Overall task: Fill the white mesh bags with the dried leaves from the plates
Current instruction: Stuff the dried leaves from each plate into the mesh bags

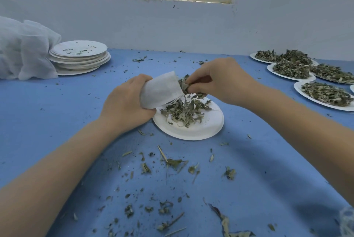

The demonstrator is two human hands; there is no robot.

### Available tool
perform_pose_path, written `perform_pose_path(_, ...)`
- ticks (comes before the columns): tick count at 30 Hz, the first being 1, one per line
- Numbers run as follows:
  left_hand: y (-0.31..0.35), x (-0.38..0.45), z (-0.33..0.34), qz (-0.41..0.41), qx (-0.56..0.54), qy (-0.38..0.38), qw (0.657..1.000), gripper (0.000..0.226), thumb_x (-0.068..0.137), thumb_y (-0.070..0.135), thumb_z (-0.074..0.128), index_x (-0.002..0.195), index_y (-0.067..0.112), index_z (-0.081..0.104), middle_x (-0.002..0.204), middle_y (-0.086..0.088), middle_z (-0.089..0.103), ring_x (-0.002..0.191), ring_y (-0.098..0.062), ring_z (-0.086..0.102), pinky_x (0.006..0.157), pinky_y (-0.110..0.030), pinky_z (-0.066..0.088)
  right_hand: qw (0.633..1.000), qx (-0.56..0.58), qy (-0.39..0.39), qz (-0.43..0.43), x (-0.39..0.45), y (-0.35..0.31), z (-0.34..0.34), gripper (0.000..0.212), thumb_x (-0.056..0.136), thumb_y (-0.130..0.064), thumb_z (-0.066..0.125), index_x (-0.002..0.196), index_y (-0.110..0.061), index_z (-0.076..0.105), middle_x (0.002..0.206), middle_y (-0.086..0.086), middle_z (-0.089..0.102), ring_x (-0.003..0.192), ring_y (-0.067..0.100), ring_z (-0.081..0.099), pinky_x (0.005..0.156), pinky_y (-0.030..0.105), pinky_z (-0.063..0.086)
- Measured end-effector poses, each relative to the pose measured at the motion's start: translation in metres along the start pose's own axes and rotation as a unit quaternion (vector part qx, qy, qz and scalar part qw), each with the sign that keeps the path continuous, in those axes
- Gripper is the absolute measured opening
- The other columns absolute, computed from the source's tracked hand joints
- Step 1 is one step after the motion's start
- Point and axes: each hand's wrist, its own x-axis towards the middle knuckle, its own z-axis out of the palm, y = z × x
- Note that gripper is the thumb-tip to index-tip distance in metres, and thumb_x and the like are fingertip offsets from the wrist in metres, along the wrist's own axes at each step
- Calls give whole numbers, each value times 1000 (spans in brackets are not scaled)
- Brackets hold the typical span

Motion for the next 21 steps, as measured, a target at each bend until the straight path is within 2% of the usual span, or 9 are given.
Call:
perform_pose_path(2,0,0,0,4,0,-1,1000,50,67,18,72,113,19,53,101,1,60,82,-17,47,69,-29,36,1000,-29,-7,-5,0,-1,-1,18,84,-24,69,101,-24,73,73,-15,59,82,11,64,76,19,46)
perform_pose_path(6,2,-1,0,32,28,1,999,51,67,17,73,115,16,54,104,-3,61,89,-26,55,70,-29,34,995,-89,-21,-42,0,-7,2,18,87,-21,64,101,-28,73,84,-7,67,83,13,62,75,26,48)
perform_pose_path(8,4,0,1,58,59,7,997,51,67,16,74,115,11,56,104,-7,63,89,-31,56,71,-29,32,994,-82,-12,-69,0,-9,4,18,85,-19,64,98,-27,74,85,-3,70,79,13,62,66,15,45)
perform_pose_path(9,5,0,1,64,70,9,995,51,67,16,73,115,10,56,102,-9,63,88,-33,57,71,-29,32,996,-58,2,-74,0,-10,6,17,84,-18,66,96,-24,74,84,-4,71,77,11,62,66,11,42)
perform_pose_path(11,8,0,1,64,75,12,995,50,66,14,72,114,8,56,99,-11,63,86,-34,57,70,-29,32,996,61,19,-56,-1,-11,7,16,81,-15,70,94,-22,75,80,-8,71,75,2,63,64,2,42)
perform_pose_path(14,11,1,-1,40,52,8,998,55,62,19,72,114,12,55,99,-7,62,86,-31,55,69,-29,33,971,238,-12,-29,-4,-8,9,23,79,-4,70,91,-24,71,81,-14,71,77,-2,67,67,6,48)
perform_pose_path(16,13,1,-1,34,30,-2,999,57,61,24,73,114,16,54,101,-3,61,87,-27,55,69,-29,37,966,258,-25,-17,-4,-7,12,23,80,-1,68,85,-23,68,77,-14,70,70,0,67,63,7,47)
perform_pose_path(18,17,1,1,39,11,-5,999,57,63,26,76,114,19,53,102,1,61,87,-25,56,69,-30,40,972,235,-14,-11,-4,-9,18,21,80,-2,68,81,-22,63,69,-14,68,57,-5,59,55,4,40)
perform_pose_path(21,23,0,3,52,-3,-8,999,55,67,27,73,118,18,54,99,3,59,83,-21,53,66,-27,35,978,207,1,-17,-2,-14,28,21,80,-5,66,81,-24,59,69,-9,71,51,-6,51,55,4,36)
